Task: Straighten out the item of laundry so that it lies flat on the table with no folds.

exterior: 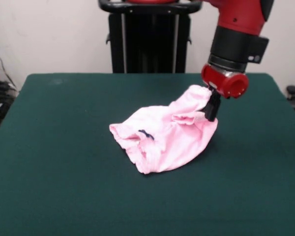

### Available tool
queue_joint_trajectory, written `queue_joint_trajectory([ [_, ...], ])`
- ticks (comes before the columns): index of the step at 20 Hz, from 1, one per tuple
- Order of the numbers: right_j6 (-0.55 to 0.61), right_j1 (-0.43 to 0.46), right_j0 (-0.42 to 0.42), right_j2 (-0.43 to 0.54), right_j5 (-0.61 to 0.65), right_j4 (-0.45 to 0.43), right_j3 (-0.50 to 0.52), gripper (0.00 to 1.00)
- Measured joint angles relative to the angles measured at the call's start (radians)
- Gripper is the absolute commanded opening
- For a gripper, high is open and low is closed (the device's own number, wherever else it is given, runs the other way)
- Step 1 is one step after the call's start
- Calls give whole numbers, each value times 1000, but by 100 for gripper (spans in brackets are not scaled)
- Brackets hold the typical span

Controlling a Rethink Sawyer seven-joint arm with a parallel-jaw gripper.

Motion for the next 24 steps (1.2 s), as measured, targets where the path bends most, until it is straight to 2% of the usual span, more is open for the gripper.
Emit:
queue_joint_trajectory([
  [5,0,51,70,-75,31,0,-42,0],
  [11,0,127,115,-149,40,1,-57,0],
  [18,0,189,120,-193,40,1,-55,0],
  [22,0,202,115,-190,26,1,-51,0],
  [24,0,191,87,-163,2,1,-37,0],
])
